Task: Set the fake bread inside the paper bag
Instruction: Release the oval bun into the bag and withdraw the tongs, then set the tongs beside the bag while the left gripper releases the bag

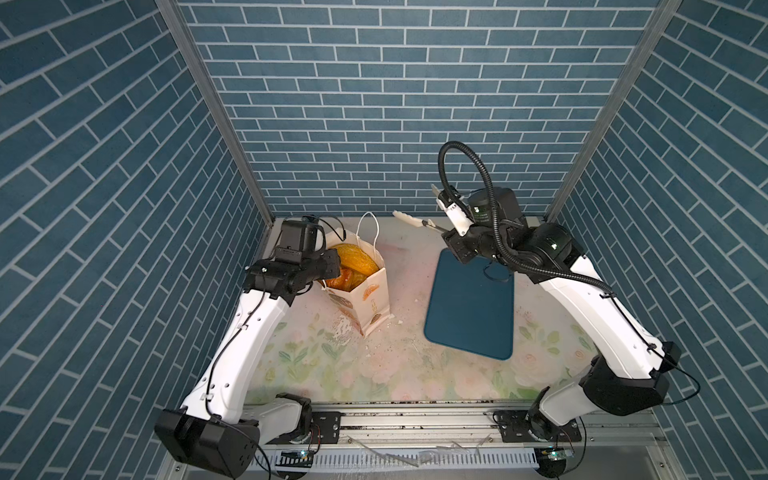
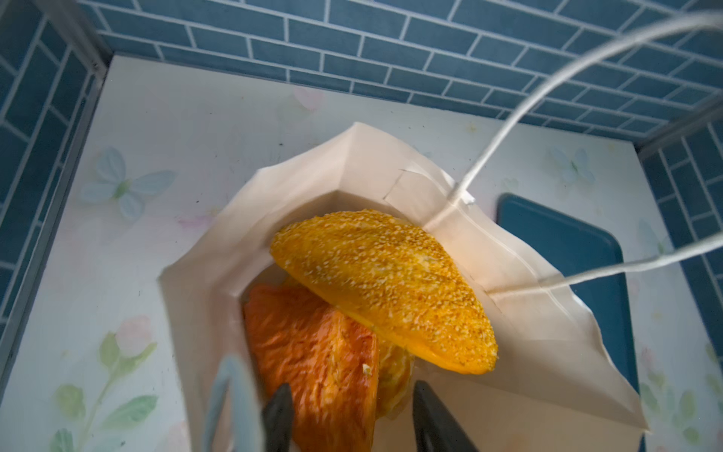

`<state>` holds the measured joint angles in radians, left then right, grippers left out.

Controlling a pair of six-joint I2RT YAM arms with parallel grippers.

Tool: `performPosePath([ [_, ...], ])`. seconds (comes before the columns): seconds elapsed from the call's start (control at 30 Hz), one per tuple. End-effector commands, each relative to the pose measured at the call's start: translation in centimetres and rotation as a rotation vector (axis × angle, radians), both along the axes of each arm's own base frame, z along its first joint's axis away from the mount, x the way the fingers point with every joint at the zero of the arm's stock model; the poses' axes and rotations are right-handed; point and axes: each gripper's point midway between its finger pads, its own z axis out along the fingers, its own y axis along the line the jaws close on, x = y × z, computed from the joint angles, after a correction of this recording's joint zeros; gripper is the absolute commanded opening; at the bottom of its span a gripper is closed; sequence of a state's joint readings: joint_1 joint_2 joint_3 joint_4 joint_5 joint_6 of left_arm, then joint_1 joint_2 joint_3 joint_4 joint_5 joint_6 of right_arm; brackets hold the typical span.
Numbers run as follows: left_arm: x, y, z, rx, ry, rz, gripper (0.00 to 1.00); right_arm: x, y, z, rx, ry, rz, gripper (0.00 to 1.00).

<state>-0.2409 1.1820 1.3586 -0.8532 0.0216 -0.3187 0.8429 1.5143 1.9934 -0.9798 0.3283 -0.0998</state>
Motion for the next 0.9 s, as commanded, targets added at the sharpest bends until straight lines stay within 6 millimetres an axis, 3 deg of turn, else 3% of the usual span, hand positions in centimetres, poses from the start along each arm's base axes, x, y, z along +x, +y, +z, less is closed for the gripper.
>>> performPosePath([
  [0.0, -2.3, 3.0, 1.0, 0.118, 0.010, 0.094, 0.65, -0.3, -1.0, 3.1, 0.120, -0.068, -0.030, 0.57],
  [0.07, -3.1, 4.1, 1.5, 0.158, 0.015, 0.125, 0.73, -0.2, -1.8, 3.2, 0.124, -0.070, -0.048, 0.57],
  [0.13, -3.8, 5.1, 1.6, 0.199, 0.034, 0.155, 0.89, 0.1, -2.8, 2.9, 0.124, -0.062, -0.084, 0.57],
  [0.2, -4.4, 5.9, 1.6, 0.238, 0.053, 0.177, 0.98, 0.6, -3.6, 2.4, 0.130, -0.049, -0.122, 0.57],
  [0.37, -5.2, 7.1, 2.1, 0.294, 0.064, 0.212, 1.00, 2.3, -5.0, -0.2, 0.129, 0.012, -0.207, 0.57],
  [0.5, -5.9, 8.5, 4.7, 0.312, -0.036, 0.268, 1.00, 4.2, -5.2, -3.7, 0.138, 0.090, -0.283, 0.57],
  [0.67, -6.6, 11.0, 7.0, 0.298, -0.141, 0.359, 1.00, 6.3, -2.9, -8.4, 0.191, 0.192, -0.301, 0.57],
  [0.87, -6.4, 14.1, 6.6, 0.145, -0.201, 0.479, 1.00, 9.5, 1.8, -13.8, 0.257, 0.288, -0.262, 0.56],
])
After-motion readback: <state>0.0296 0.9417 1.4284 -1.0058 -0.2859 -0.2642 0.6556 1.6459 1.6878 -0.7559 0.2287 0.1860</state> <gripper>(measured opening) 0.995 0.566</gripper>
